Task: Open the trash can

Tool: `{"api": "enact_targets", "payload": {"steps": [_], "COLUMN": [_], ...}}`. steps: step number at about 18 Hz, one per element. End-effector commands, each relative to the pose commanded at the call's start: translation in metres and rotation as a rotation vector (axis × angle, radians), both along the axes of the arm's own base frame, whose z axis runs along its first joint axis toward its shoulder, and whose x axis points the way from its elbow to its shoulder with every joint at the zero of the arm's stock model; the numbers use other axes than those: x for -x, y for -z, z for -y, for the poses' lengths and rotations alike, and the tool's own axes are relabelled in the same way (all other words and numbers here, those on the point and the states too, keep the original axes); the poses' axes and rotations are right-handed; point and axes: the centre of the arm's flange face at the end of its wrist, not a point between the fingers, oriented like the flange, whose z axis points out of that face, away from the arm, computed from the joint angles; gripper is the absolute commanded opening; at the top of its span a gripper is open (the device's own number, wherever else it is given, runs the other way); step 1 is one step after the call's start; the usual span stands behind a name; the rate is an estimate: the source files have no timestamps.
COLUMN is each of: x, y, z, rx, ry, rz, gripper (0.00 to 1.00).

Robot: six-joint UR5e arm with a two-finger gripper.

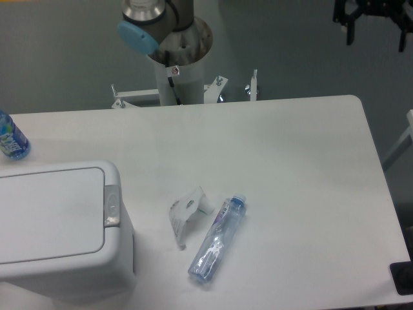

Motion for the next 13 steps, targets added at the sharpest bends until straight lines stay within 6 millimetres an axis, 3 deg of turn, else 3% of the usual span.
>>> {"api": "enact_targets", "payload": {"steps": [6,10,13], "x": [-0.001,-0.003,-0.02], "y": [0.002,0.01,0.018], "z": [-0.005,-0.042,-0.097], "rx": [-0.001,-0.043,-0.134], "ry": [0.011,-0.026,-0.168], "rz": [0.003,0.002,0.039], "gripper": [1.0,1.0,1.0]}}
